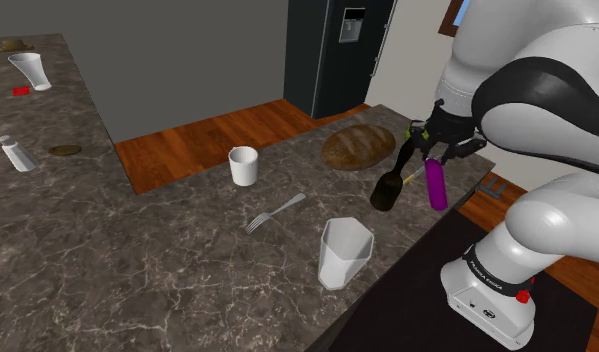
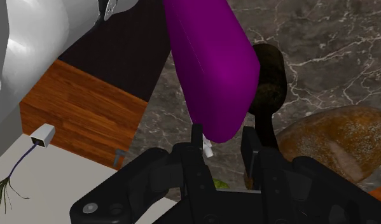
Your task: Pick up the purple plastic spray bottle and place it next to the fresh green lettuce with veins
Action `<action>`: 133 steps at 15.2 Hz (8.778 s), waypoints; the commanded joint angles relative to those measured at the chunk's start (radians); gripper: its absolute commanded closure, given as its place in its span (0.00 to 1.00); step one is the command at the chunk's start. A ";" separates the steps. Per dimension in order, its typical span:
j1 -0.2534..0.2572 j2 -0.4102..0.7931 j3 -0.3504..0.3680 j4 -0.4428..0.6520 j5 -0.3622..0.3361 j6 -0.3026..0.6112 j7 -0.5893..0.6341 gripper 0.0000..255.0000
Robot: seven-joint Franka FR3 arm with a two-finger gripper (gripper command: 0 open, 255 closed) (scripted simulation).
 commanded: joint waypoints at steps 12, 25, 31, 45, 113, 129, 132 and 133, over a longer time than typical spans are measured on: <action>-0.051 0.040 -0.077 0.177 -0.076 -0.126 -0.043 1.00; -0.098 0.110 -0.129 0.376 -0.136 -0.246 -0.080 1.00; -0.117 0.113 -0.250 0.319 -0.236 -0.181 -0.183 1.00; -0.221 0.264 -0.575 0.287 -0.487 0.065 -0.439 1.00; -0.447 0.785 -0.787 -0.183 -0.929 1.083 -0.223 1.00; -0.363 0.595 -0.787 -0.188 -0.802 0.892 -0.306 0.00; -0.362 0.595 -0.787 -0.188 -0.803 0.892 -0.306 0.00; -0.362 0.595 -0.787 -0.188 -0.803 0.892 -0.306 0.00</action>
